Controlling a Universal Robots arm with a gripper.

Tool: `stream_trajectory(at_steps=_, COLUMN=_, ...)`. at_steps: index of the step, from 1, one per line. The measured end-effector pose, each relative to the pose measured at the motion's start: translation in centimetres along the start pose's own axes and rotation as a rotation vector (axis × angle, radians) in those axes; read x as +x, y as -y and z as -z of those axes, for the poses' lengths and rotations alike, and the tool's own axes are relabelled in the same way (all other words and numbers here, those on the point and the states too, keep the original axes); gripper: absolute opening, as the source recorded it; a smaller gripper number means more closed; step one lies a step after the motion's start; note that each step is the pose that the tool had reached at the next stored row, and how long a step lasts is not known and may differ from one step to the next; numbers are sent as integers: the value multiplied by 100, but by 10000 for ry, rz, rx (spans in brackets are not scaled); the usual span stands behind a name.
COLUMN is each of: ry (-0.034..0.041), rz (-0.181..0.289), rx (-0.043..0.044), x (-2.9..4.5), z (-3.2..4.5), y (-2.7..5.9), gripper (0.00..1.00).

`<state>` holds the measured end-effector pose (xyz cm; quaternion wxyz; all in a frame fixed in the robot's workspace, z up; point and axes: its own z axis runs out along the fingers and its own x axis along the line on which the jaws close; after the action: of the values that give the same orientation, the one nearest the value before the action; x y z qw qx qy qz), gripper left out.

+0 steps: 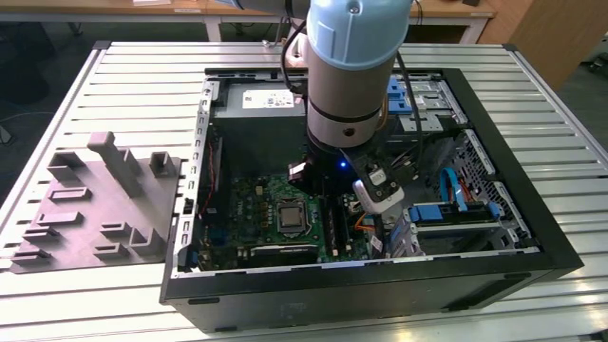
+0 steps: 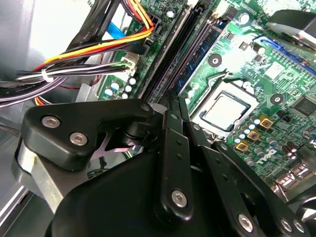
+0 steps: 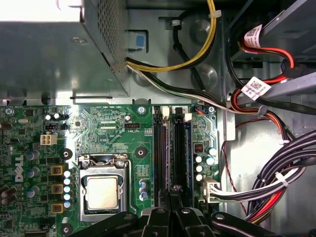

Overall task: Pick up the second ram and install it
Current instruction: 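Insert the second ram into the second slot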

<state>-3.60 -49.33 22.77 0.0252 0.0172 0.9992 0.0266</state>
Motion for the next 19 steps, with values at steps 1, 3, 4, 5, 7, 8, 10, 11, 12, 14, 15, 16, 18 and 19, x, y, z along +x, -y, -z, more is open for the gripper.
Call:
stream_trajectory(at_steps=1, ry=0, rz=0, rx=0, x=0, z=0, y=0, gripper=11)
stream_trajectory(at_steps=3, ry=0, rz=0, rx=0, x=0, z=4, y=0, gripper=11)
stream_trajectory(at_steps=4, ry=0, rz=0, rx=1, x=-1, z=12, y=0, gripper=11)
stream_trajectory(at_steps=5, ry=0, rz=0, rx=1, x=-1, z=20, y=-1, gripper=11)
stream_trajectory(at_steps=7, ry=1, rz=0, rx=-3, x=-2, z=21, y=-2, gripper=11)
stream_trajectory(at_steps=8, ry=1, rz=0, rx=-2, x=-2, z=21, y=-1, gripper=11)
stream_trajectory(at_steps=10, ry=0, rz=1, rx=-1, x=-4, z=21, y=-1, gripper=11)
stream_trajectory(at_steps=11, ry=0, rz=1, rx=0, x=-7, z=21, y=-1, gripper=11)
stream_trajectory(at_steps=12, ry=0, rz=1, rx=0, x=-9, z=21, y=-1, gripper=11)
stream_trajectory(at_steps=14, ry=0, rz=1, rx=0, x=-12, z=21, y=-1, gripper=11)
stream_trajectory(at_steps=15, ry=0, rz=1, rx=0, x=-12, z=21, y=-1, gripper=11)
stream_trajectory(at_steps=16, ry=0, rz=1, rx=0, x=-14, z=21, y=-1, gripper=11)
stream_trajectory(at_steps=18, ry=0, rz=2, rx=0, x=-15, z=21, y=-1, gripper=11)
stream_trajectory(at_steps=19, ry=0, rz=1, rx=0, x=-15, z=21, y=-1, gripper=11)
